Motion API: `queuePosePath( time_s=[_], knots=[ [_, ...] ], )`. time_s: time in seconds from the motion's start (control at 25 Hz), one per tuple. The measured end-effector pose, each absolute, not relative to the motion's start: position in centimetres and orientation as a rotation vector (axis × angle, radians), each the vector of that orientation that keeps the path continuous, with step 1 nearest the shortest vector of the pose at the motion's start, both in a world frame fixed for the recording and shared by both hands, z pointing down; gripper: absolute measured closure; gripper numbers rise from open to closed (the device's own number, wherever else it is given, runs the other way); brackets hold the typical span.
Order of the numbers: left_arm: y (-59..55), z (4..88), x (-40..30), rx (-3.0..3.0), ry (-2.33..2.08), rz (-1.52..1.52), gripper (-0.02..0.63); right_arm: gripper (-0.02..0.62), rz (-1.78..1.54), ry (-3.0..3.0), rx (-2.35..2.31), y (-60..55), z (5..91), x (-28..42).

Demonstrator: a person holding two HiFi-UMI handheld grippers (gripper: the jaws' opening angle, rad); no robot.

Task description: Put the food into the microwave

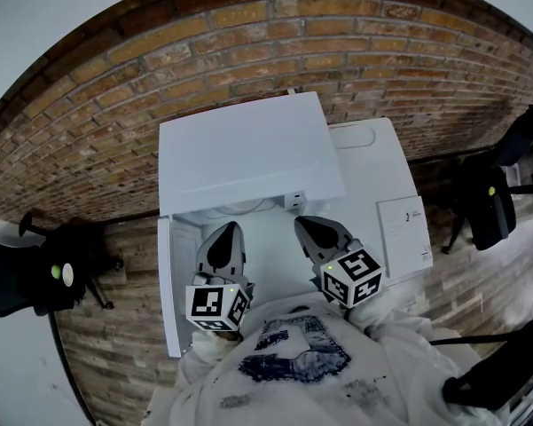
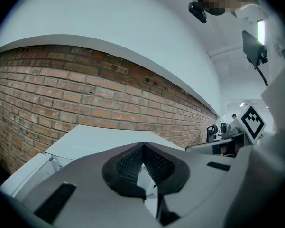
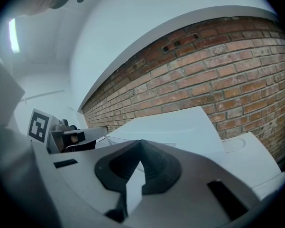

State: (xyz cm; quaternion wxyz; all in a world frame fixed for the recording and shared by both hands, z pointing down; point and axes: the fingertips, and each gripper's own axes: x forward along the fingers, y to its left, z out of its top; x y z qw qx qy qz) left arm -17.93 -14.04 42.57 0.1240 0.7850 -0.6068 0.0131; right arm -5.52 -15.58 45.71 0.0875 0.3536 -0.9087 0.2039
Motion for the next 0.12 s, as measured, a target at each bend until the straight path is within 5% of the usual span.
queuePosePath(
  time_s=[0.12],
  knots=[
    [-14.07, 42.72, -17.99, 2.287, -1.767, 0.039, 0.6, 0.583, 0.613, -2.706, 1.051, -15.62, 45.88, -5.63]
  ],
)
